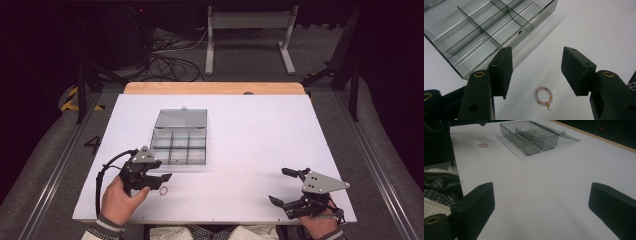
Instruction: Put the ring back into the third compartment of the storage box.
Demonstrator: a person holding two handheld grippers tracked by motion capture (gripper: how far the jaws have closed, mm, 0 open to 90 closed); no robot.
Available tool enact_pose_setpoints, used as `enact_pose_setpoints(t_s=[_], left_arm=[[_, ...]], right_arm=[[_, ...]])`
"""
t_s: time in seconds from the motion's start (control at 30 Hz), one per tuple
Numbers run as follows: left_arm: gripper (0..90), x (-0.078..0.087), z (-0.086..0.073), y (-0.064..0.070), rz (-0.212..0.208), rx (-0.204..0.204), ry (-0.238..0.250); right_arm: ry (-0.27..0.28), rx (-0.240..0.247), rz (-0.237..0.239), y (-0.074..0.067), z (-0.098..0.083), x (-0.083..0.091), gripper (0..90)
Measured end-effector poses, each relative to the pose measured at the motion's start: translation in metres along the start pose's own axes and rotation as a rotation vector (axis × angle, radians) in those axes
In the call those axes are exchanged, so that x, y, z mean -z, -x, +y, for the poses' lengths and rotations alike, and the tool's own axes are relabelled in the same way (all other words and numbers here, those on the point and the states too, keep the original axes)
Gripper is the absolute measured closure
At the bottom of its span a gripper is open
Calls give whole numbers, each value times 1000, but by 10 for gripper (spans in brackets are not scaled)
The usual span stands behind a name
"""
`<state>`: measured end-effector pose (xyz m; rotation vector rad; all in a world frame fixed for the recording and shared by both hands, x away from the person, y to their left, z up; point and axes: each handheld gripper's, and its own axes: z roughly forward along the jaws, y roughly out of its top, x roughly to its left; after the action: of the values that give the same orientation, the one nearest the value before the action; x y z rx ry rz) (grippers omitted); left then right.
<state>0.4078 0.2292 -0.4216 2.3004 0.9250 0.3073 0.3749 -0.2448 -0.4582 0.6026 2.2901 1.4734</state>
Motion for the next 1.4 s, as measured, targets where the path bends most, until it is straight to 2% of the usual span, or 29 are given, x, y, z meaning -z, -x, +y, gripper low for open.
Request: enact_pose_setpoints(t_s=[0.13, 0.43, 0.57, 0.8, 0.93, 1.4], left_arm=[[450, -2, 1, 0, -9, 10, -36], [463, -7, 2, 3, 9, -10, -113], [476, -9, 3, 3, 22, -35, -152], [495, -13, 2, 5, 24, -50, -211], [503, -16, 2, 5, 30, -61, -235], [585, -28, 1, 9, 14, -76, -327]], right_arm=[[-3, 3, 1, 0, 0, 0, 76], [-6, 6, 1, -1, 0, 0, 79], [-7, 7, 1, 0, 0, -1, 80], [-10, 8, 3, -1, 0, -1, 83], [-13, 11, 4, -1, 0, -1, 85], [-18, 12, 4, 0, 0, -1, 91]])
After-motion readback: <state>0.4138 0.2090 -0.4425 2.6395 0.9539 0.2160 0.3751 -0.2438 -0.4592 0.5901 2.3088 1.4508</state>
